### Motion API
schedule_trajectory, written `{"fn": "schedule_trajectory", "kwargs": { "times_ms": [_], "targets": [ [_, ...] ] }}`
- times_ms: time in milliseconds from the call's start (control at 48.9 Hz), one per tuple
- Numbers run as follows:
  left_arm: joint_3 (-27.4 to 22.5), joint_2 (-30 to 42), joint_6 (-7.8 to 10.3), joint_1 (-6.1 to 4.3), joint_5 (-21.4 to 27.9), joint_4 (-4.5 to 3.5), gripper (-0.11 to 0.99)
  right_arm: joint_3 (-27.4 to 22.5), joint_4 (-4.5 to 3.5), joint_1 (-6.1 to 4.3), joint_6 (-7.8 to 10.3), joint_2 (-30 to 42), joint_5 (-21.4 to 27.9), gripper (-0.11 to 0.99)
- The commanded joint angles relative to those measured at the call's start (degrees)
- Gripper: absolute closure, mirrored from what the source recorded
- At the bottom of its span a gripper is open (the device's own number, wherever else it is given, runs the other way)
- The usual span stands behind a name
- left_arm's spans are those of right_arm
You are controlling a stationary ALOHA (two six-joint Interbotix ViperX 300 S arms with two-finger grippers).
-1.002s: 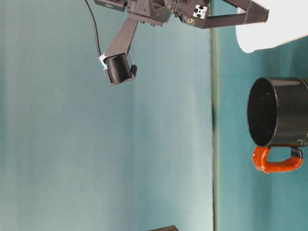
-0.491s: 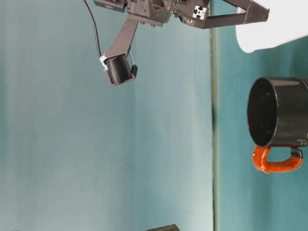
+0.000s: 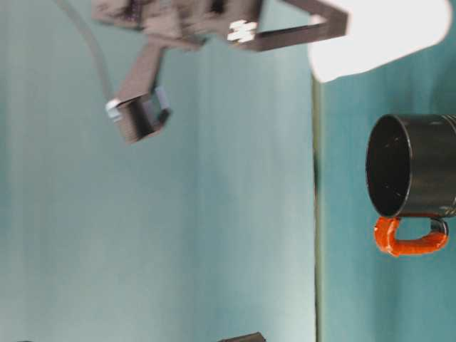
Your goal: Put the paper cup into the moved red handle cup holder.
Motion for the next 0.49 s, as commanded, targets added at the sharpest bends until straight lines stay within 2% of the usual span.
{"fn": "schedule_trajectory", "kwargs": {
  "times_ms": [0, 225, 470],
  "targets": [
    [-1.32, -0.26, 0.0, 0.0, -0.44, 0.09, -0.02, -4.13, 0.44, -0.09, 0.44, -3.52, 1.93, 0.97],
    [-1.32, -0.26, 0.0, -0.09, -0.44, 0.09, -0.02, -12.3, 0.53, 0.18, 0.26, -2.55, 5.36, 0.97],
    [-1.23, -0.26, 0.0, -0.09, -0.44, 0.09, -0.02, -14.94, 0.35, 0.53, -0.18, -0.7, 4.57, 0.97]
  ]
}}
